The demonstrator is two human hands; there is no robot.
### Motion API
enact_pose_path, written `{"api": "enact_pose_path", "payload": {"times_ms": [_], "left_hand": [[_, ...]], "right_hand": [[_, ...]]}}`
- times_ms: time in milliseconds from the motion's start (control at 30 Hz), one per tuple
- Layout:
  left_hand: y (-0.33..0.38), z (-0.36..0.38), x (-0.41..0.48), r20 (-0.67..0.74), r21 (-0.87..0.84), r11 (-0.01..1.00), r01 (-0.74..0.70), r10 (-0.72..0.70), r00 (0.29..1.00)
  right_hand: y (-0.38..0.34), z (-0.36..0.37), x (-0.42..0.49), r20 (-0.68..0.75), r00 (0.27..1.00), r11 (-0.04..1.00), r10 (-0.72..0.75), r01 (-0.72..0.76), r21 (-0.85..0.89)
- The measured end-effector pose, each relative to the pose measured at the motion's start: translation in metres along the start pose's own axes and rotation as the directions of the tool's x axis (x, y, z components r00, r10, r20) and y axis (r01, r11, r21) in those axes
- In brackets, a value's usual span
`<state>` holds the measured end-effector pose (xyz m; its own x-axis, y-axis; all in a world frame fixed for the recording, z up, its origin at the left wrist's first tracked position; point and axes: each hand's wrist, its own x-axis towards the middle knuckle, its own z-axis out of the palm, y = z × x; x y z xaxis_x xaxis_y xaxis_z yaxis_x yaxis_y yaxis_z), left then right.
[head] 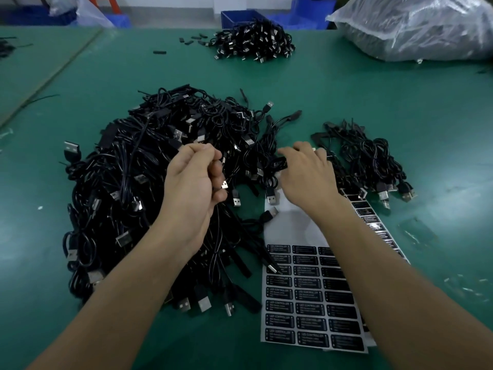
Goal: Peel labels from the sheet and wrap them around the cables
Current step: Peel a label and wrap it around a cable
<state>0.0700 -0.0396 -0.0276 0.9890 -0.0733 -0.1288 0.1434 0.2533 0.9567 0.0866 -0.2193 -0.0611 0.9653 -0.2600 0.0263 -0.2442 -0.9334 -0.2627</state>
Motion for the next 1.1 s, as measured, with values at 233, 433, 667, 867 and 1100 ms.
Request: {"api": "enact_pose_path", "payload": {"times_ms": [233,433,667,867,1100], "left_hand": [[-0.003,-0.001,0.002,0.016,0.022,0.999,-0.034,0.034,0.999],[-0.009,0.001,0.003,0.043,0.117,0.989,-0.092,0.087,0.995],[-0.019,0.001,0.003,0.161,0.346,0.904,-0.250,0.205,0.965],[-0.018,-0.001,0.002,0.221,0.410,0.862,-0.300,0.225,0.949],[-0.013,0.000,-0.001,0.248,0.407,0.848,-0.340,0.256,0.934]], "right_hand": [[0.012,-0.010,0.006,-0.152,0.984,0.995,-0.090,0.094,0.021],[0.014,-0.033,-0.014,-0.410,0.879,0.952,-0.245,0.298,0.071],[-0.005,-0.040,-0.034,-0.503,0.816,0.823,-0.284,0.477,0.308],[-0.033,-0.047,-0.047,-0.533,0.791,0.572,-0.300,0.597,0.563],[-0.007,-0.050,-0.054,-0.523,0.852,0.324,0.032,0.487,0.811]]}}
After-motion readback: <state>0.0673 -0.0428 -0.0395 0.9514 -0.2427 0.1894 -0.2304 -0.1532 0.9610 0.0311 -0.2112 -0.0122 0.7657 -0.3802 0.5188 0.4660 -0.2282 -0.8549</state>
